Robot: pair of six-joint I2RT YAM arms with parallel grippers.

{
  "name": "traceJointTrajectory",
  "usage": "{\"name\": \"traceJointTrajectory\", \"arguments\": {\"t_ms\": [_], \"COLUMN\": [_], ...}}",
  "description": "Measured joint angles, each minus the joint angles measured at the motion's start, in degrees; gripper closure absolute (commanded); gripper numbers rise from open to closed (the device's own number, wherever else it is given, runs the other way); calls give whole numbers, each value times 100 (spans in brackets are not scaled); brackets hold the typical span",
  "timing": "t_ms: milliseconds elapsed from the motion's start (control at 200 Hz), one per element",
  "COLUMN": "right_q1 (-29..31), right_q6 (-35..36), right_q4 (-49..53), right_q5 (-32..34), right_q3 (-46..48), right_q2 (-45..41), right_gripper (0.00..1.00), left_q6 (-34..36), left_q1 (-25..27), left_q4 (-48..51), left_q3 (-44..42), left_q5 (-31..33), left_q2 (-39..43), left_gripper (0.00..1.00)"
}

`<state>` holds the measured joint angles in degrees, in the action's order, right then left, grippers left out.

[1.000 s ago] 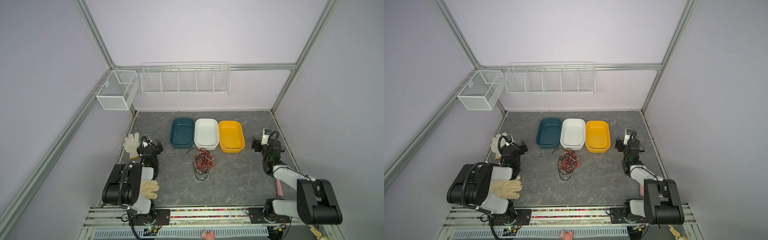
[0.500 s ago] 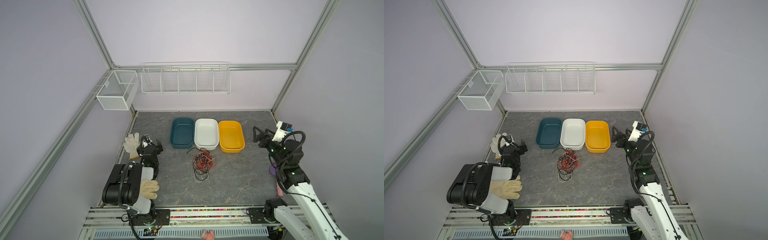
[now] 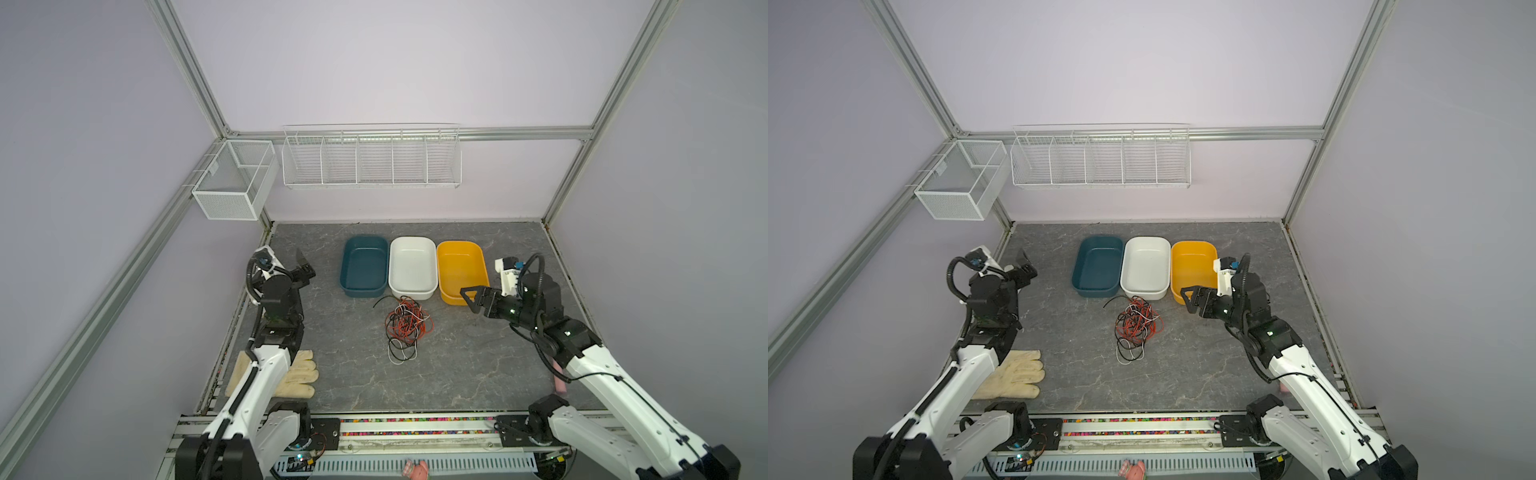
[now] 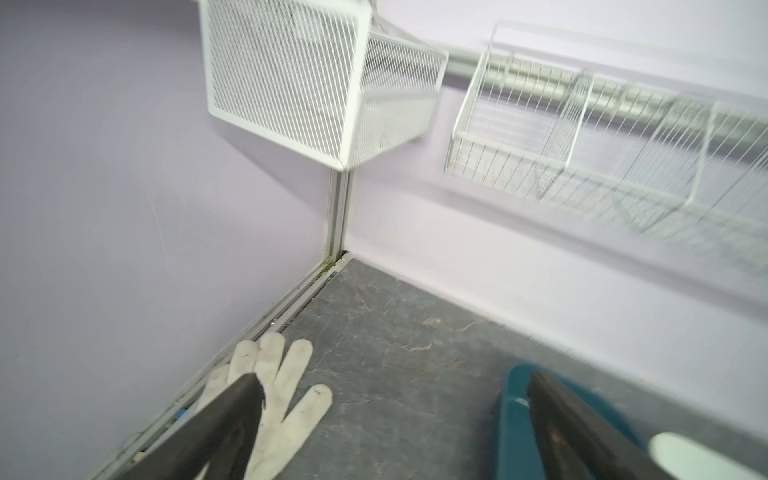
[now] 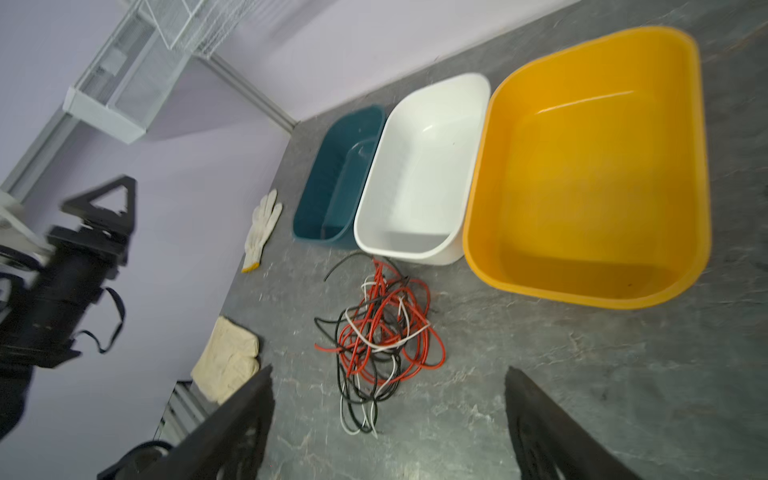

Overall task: Untangle the cables
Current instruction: 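Move both grippers forward over the tangled red, black and white cables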

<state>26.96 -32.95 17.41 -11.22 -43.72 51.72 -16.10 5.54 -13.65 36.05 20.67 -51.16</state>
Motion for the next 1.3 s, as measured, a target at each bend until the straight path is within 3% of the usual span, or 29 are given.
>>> {"name": "traceJointTrajectory", "arguments": {"t_ms": [275, 450, 655, 820, 980, 1304], "right_q1": [1091, 1386, 1419, 1419, 1419, 1419], "right_q6": [-109, -289, -409, -470, -448, -387], "right_q4": [422, 345, 4, -227, -413, -800], "right_q5": [153, 133, 13, -107, -127, -111], "right_q3": [-229, -280, -291, -415, -599, -1014], "right_q2": [837, 1364, 2116, 2673, 3062, 3810], "right_gripper": [8, 0, 13, 28, 34, 58], "left_q6": [-793, -1290, -1825, -2004, -2188, -2549], "left_q1": [162, 162, 299, 1043, 1596, 2684], "left_q4": [2083, 2962, 3536, 3943, 4168, 4127], "left_q3": [190, 173, 9, -111, -295, -656], "left_q5": [-942, -1711, -2295, -2035, -1641, -1043], "left_q2": [1976, 1788, 1386, 1318, 1423, 1276], "left_gripper": [1, 1, 1, 1, 1, 1]}}
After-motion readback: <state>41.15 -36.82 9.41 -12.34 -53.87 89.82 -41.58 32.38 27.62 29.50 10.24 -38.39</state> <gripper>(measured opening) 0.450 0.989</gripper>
